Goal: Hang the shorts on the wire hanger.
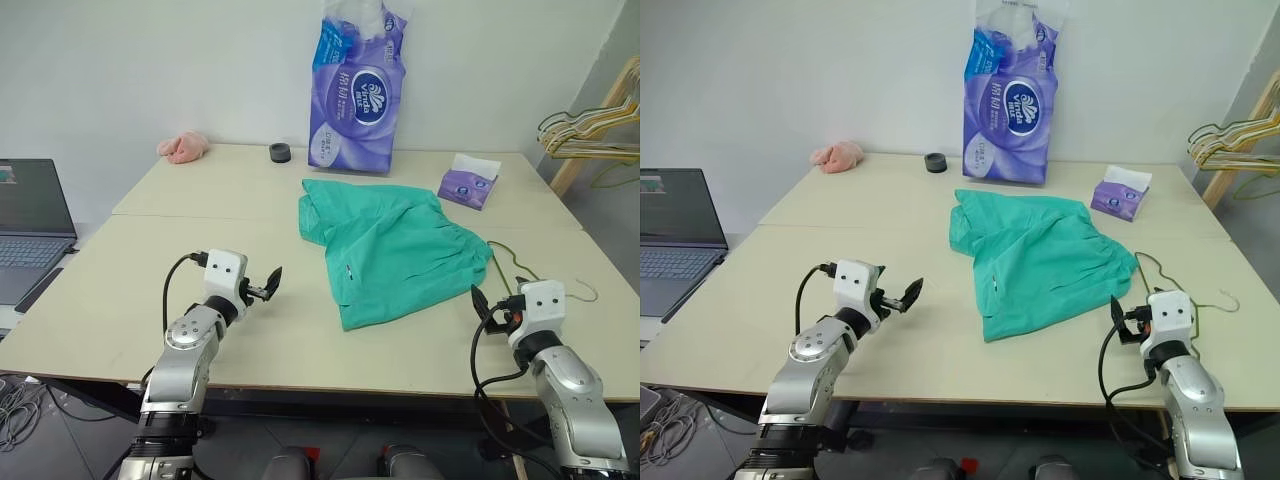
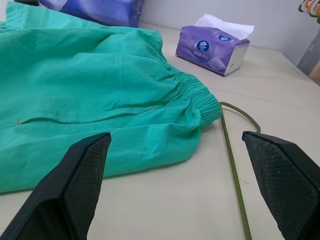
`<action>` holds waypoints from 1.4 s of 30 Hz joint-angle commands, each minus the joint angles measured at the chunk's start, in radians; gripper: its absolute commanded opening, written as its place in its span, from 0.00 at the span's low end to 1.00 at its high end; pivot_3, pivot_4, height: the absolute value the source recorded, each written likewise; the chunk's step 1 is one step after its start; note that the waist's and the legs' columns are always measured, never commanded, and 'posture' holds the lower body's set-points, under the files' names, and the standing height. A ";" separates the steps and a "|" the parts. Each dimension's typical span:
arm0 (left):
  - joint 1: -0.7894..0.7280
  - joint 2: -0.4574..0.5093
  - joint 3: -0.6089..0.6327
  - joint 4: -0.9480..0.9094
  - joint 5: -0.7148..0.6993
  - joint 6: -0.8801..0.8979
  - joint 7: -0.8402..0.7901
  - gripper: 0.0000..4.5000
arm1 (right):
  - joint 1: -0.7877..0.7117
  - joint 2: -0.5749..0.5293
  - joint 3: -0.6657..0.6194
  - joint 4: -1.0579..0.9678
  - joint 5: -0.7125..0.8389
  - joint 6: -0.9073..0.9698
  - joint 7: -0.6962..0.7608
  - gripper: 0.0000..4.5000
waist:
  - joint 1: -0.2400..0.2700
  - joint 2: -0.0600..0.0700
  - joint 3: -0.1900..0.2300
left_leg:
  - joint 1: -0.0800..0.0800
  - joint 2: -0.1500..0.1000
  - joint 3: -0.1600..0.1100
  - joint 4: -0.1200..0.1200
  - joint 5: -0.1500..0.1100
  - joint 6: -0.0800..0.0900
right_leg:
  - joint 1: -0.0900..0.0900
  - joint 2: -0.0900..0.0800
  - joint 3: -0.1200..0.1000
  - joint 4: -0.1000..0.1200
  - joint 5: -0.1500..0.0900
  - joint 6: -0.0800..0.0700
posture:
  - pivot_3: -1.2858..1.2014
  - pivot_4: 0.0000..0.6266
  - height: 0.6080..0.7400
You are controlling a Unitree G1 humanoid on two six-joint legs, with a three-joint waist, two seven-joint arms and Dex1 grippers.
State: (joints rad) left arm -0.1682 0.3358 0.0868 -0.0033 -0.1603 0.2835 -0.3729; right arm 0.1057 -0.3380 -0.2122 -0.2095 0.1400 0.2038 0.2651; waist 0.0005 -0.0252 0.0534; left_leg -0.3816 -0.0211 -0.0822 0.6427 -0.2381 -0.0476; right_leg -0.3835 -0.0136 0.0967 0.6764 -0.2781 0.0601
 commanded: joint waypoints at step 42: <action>-0.346 0.083 -0.514 0.236 0.156 -0.035 -0.632 0.45 | 0.096 -0.435 0.208 -0.348 -0.028 -0.043 0.529 1.00 | -0.050 -0.001 0.002 | 0.002 0.001 0.000 0.001 -0.006 0.003 | 0.004 0.001 0.000 -0.004 -0.004 0.002 | 0.47 0.04 1.00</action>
State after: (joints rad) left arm -0.4945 0.4260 -0.4335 0.2415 -0.0115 0.2768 -1.0121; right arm 0.2187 -0.7647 0.0190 -0.5457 0.1120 0.1816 0.7926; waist -0.0499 -0.0260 0.0556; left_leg -0.3797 -0.0201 -0.0822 0.6440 -0.2439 -0.0445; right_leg -0.3791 -0.0125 0.0963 0.6722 -0.2816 0.0622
